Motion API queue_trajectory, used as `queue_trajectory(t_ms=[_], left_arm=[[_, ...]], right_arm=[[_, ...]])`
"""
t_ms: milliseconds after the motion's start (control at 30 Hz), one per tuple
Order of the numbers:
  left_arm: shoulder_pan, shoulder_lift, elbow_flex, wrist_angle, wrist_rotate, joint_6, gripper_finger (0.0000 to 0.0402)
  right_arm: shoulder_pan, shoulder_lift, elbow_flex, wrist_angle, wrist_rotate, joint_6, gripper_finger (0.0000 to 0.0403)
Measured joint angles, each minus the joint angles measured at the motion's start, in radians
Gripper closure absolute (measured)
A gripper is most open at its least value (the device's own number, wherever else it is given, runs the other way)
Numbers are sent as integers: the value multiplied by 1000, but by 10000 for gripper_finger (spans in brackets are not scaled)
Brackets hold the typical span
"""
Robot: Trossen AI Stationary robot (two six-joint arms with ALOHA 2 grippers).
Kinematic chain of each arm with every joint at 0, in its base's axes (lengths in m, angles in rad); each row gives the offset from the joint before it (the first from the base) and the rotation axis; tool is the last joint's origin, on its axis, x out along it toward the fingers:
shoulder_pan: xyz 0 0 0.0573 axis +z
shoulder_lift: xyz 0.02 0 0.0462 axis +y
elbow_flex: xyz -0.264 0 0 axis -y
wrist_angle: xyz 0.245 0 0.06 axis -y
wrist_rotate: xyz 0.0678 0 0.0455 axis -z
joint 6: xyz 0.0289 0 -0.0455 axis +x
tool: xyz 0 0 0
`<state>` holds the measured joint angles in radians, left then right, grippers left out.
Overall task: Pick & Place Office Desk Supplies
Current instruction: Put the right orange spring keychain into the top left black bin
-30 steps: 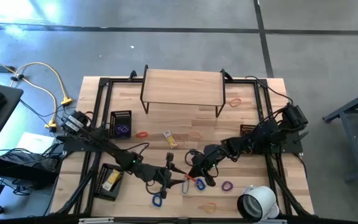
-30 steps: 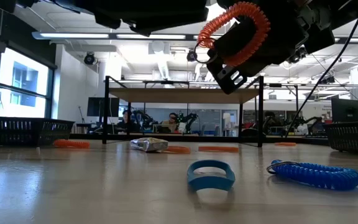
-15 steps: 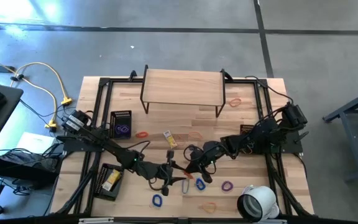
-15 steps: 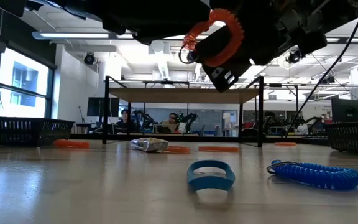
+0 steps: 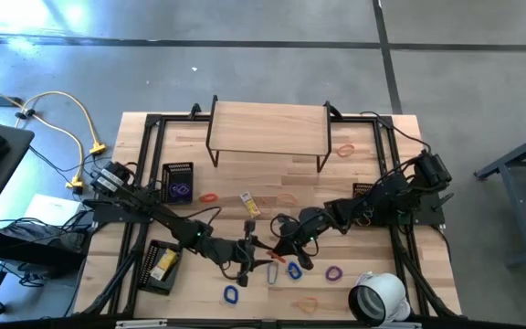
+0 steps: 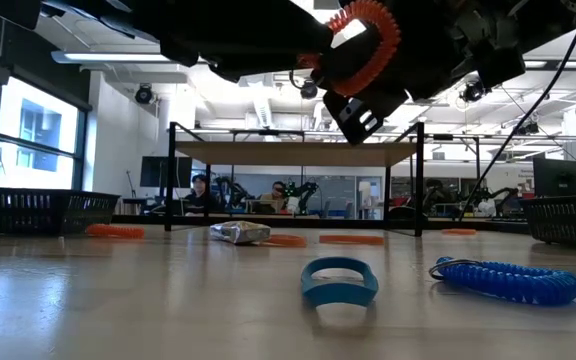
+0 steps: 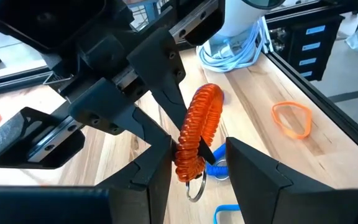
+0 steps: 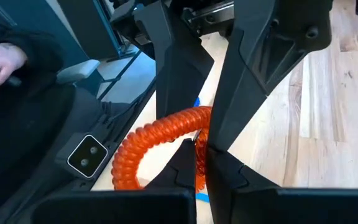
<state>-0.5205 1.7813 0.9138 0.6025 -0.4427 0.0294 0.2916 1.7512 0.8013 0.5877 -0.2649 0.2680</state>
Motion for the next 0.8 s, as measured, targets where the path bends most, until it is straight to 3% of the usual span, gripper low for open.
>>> queue_trajectory(t_ms=[800], left_arm=[[6, 0, 0, 13, 2, 0, 273]], right_arm=[[0, 0, 1, -37, -1, -3, 398]])
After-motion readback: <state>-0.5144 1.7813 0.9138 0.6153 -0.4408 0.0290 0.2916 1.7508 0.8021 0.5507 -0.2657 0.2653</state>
